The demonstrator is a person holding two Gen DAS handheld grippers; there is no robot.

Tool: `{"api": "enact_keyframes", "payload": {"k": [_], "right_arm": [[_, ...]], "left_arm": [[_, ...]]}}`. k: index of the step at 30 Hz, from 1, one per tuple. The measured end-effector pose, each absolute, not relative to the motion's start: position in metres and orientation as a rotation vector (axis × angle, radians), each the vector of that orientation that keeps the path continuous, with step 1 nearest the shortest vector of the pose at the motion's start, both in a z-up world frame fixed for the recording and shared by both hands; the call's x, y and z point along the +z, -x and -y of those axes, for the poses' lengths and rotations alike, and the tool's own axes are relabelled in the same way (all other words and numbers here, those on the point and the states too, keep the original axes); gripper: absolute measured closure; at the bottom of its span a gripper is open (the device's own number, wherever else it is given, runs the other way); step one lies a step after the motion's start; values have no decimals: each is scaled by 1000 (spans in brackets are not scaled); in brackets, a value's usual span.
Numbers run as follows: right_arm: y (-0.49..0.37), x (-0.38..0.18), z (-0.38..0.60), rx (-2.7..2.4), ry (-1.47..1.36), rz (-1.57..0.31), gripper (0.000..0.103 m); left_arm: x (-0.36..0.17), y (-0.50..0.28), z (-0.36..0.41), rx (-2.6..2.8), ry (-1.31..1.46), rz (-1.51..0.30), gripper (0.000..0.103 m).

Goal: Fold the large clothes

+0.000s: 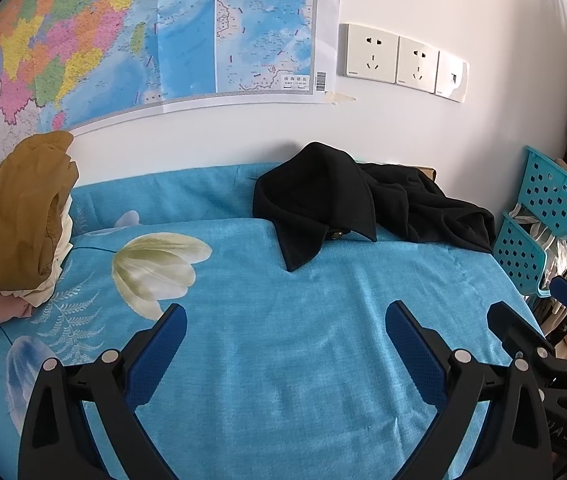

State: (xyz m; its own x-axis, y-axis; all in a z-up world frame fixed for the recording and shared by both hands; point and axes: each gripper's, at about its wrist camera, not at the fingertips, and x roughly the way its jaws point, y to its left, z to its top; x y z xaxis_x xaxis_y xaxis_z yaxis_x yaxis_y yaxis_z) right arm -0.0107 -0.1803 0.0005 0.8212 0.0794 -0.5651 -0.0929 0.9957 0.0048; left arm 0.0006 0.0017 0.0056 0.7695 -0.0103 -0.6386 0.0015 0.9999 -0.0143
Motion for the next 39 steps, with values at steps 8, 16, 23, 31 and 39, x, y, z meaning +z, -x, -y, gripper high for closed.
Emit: {"api": "enact_keyframes", "payload": {"k": [8, 16, 23, 31, 39], "right_arm": [[11, -1, 183, 90, 21, -605, 5], [10, -1, 184, 89, 21, -606, 5], [-2, 2, 183, 105, 63, -602, 5], [-84, 2, 178, 158, 182, -633, 6], [-192, -32, 158, 233, 316, -756, 11]], "left_arm": [[5, -3, -2, 0, 19, -699, 6], [5, -6, -2, 1, 19, -703, 6], [4, -19, -3, 3, 17, -710, 6], [-3, -66, -24, 42, 44, -745, 6], [-13, -102, -50, 98, 48, -770, 6]]}}
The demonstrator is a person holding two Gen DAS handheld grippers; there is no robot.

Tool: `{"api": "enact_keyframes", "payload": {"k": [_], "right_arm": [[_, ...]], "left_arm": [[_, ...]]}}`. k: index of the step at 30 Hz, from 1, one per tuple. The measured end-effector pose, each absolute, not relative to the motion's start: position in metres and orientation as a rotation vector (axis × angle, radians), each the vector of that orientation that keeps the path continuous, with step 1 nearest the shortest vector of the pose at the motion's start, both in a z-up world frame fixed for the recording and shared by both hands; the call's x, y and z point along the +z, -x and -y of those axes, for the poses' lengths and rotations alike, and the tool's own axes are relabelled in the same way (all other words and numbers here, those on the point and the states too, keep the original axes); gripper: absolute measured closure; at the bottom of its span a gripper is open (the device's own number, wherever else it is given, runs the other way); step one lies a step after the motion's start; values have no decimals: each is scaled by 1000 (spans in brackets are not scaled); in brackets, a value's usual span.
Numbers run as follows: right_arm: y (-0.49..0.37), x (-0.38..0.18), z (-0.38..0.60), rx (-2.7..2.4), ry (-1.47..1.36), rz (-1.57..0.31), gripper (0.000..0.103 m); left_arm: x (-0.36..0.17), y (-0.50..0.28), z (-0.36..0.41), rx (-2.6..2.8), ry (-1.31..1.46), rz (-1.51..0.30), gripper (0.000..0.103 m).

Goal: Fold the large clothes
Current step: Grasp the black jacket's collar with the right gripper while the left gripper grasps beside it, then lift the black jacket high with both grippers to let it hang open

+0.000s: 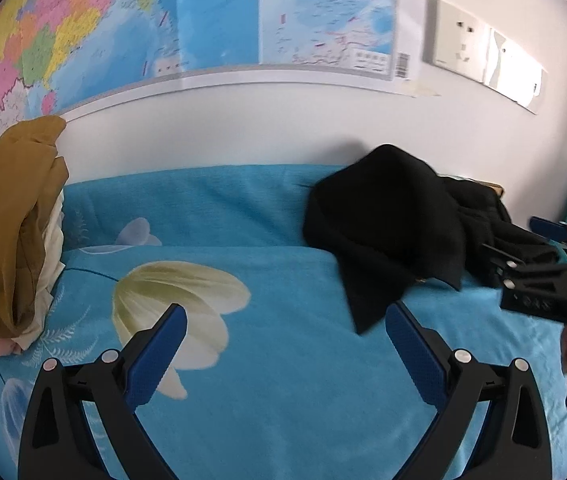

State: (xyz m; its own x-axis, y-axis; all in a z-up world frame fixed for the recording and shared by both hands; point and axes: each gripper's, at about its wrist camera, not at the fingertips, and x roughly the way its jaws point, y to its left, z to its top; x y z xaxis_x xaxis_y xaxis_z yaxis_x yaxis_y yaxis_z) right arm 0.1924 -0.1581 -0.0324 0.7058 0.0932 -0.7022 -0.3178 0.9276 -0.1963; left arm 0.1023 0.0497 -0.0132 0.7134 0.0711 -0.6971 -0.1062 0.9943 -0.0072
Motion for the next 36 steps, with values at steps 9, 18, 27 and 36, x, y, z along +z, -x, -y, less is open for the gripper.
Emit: {"api": "enact_keyframes", "payload": {"k": [9, 18, 27, 36], "right_arm": [[-240, -63, 138, 303, 417, -795, 8], [-221, -28, 160, 403, 337, -713, 90], [-185, 89, 250, 339, 108, -484, 92], [-166, 104, 324, 322, -105, -424, 92]], "left_arm": [[-35, -124, -65, 117, 47, -825, 6], [-44, -144, -75, 119, 13, -815, 6], [-27, -175, -49, -78, -67, -682, 6], [-4, -201, 27, -385, -147, -483, 6]]}}
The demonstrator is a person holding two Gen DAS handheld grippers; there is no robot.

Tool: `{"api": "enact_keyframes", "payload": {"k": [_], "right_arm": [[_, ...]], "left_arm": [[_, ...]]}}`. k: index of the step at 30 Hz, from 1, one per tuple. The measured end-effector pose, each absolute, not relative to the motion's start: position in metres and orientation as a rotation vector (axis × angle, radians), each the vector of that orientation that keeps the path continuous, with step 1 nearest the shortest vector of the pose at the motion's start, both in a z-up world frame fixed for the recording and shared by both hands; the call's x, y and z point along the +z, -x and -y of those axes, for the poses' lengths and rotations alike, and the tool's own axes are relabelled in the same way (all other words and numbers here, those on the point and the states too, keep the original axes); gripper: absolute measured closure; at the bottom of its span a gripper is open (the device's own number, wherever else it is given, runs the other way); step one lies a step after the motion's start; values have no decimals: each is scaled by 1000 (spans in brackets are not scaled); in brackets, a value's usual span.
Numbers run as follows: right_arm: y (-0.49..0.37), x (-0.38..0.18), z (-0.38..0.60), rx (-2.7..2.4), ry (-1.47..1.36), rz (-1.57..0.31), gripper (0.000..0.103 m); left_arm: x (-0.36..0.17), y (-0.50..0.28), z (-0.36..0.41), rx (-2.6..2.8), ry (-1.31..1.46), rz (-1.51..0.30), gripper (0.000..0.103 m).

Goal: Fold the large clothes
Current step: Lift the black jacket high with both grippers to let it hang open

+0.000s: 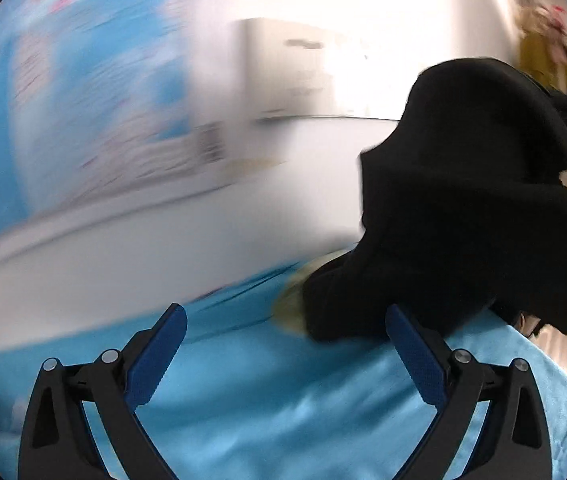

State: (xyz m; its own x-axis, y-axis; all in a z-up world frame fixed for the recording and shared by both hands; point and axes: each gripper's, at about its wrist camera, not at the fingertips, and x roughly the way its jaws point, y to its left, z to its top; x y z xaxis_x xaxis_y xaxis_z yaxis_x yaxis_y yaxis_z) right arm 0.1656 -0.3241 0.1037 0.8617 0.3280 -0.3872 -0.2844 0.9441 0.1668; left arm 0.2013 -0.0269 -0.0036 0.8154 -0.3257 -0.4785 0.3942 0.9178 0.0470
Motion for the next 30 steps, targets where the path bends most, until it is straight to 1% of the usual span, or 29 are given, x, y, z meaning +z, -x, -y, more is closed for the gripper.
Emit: {"api": "enact_keyframes", "payload": {"k": [1, 3, 4, 5, 7, 11, 15, 19, 20, 24, 25, 27, 28, 29, 30], "right_arm": [[-164, 104, 329, 321, -113, -421, 92], [-163, 101, 330, 319, -127, -413, 92], [-163, 101, 331, 314, -132, -412, 92], [-164, 101, 336, 314, -150, -414, 92], [-160, 105, 343, 307, -159, -409, 92], [-153, 121, 361, 259, -183, -372, 93], [-138, 182, 382, 212, -210, -260, 93], [-107, 257, 378, 174, -120, -150, 93], [-96, 276, 375, 165, -92, -117, 93], [-42, 337, 363, 188, -26, 6, 93], [-27, 349, 358, 193, -11, 34, 93], [-2, 370, 352, 219, 8, 76, 93], [13, 380, 349, 230, 16, 101, 93], [27, 387, 345, 245, 23, 119, 93], [36, 391, 344, 253, 25, 129, 93]], "left_arm": [[-5, -203, 36, -431, -166, -474, 6], [-12, -207, 53, -484, -213, -483, 13], [-16, -208, 62, -534, -233, -508, 29], [-22, -209, 74, -572, -270, -540, 58], [-28, -211, 92, -623, -315, -596, 96], [-13, -209, 113, -593, -333, -542, 97], [56, -213, 130, -506, -278, -388, 97], [144, -216, 126, -502, -138, -292, 97], [158, -214, 124, -506, -119, -277, 97], [217, -177, 98, -507, -51, -138, 97], [226, -166, 89, -522, -29, -113, 96], [241, -139, 69, -544, 4, -76, 76], [240, -126, 55, -568, 18, -59, 41], [239, -116, 48, -608, 20, -55, 12], [234, -104, 43, -654, 10, -58, 11]]}}
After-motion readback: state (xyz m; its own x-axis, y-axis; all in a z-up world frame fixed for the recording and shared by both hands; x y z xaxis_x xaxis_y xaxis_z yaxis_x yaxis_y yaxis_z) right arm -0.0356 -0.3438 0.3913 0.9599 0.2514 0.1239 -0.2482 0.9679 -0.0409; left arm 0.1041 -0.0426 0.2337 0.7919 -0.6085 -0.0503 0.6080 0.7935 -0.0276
